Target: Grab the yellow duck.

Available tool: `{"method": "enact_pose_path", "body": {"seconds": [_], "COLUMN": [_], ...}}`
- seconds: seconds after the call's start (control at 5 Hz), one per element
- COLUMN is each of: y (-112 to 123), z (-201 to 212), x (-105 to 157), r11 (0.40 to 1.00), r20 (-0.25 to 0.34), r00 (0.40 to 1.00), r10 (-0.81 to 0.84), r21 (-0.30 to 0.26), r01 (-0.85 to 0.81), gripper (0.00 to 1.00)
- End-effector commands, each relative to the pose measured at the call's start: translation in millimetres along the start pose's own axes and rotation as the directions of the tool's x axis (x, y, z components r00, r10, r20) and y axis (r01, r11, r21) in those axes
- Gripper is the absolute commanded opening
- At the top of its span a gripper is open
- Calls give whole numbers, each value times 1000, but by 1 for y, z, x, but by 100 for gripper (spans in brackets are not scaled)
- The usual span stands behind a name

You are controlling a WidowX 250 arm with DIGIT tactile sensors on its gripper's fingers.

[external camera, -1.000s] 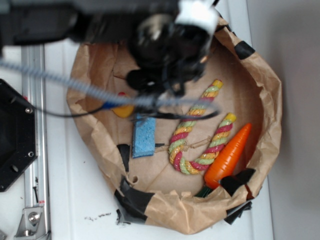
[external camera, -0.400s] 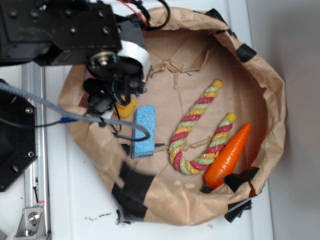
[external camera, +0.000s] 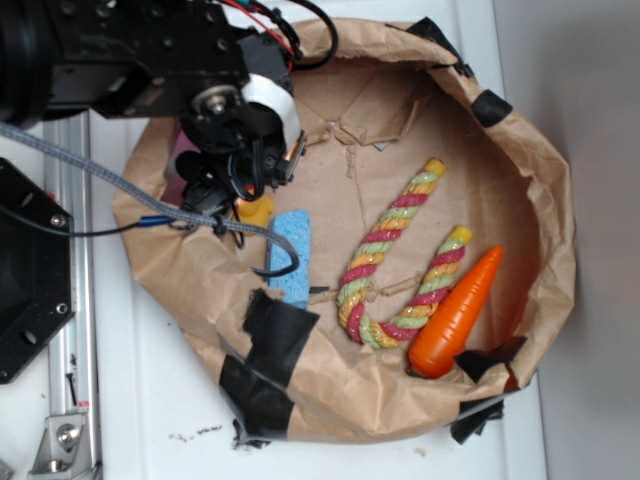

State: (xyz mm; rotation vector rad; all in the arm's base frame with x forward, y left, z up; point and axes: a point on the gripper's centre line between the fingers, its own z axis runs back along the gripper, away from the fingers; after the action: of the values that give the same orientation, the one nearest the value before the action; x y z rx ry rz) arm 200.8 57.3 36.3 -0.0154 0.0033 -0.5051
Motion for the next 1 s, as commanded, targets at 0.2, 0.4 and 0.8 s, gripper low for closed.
{"method": "enact_pose_path", "body": {"seconds": [0.2,0.4,0.8], "y": [-9,-13,-3], "z": [12,9,1], "x": [32,37,30], "r11": [956,963,924], "r20": [43,11,7], "r00": [968,966,928], "r10": [246,258,373], "r21": [-174,-80,-86], "r01": [-235,-256,-371], "gripper": [100,100,0]}}
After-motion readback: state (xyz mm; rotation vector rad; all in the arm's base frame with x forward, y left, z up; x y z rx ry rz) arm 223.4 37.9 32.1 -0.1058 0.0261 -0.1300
